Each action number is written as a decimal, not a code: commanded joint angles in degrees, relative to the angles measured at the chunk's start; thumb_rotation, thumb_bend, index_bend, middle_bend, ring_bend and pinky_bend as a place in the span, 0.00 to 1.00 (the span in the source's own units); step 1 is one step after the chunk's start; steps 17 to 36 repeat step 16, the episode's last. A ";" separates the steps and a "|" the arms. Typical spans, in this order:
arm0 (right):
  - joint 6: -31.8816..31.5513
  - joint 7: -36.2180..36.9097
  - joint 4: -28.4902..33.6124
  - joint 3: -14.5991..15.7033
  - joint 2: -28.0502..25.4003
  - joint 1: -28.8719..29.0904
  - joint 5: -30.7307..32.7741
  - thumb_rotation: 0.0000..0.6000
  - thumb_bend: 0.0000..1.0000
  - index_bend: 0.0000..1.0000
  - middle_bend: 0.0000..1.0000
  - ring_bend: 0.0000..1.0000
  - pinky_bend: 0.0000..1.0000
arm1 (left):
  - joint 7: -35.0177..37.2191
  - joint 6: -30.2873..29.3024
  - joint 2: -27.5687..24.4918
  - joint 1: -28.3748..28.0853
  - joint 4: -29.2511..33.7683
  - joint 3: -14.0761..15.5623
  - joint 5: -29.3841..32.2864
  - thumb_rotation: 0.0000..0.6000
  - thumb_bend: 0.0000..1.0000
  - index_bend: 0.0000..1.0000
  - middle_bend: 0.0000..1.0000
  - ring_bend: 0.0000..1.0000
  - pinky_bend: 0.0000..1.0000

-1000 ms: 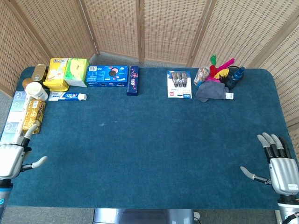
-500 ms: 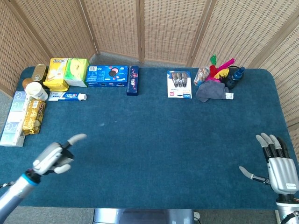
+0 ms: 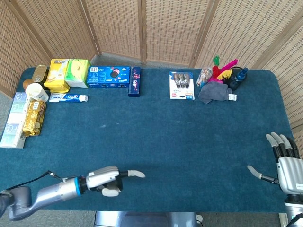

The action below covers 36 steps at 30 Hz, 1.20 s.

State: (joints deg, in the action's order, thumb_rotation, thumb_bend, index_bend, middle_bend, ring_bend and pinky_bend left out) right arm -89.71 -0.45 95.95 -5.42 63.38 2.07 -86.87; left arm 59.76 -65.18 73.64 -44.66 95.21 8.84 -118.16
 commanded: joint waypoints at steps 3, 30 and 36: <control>0.36 0.80 -0.05 -0.25 -0.30 0.14 0.49 0.40 0.00 0.00 0.00 0.00 0.01 | 1.10 2.82 2.83 -3.89 3.07 -0.22 1.13 0.00 0.00 0.09 1.00 1.00 1.00; -0.07 2.34 0.44 -0.38 -1.09 -0.12 0.51 0.41 0.00 0.00 0.00 0.00 0.01 | 2.00 2.89 6.90 -7.37 4.12 1.40 4.07 0.00 0.00 0.10 1.00 1.00 1.00; -0.07 2.34 0.44 -0.38 -1.09 -0.12 0.51 0.41 0.00 0.00 0.00 0.00 0.01 | 2.00 2.89 6.90 -7.37 4.12 1.40 4.07 0.00 0.00 0.10 1.00 1.00 1.00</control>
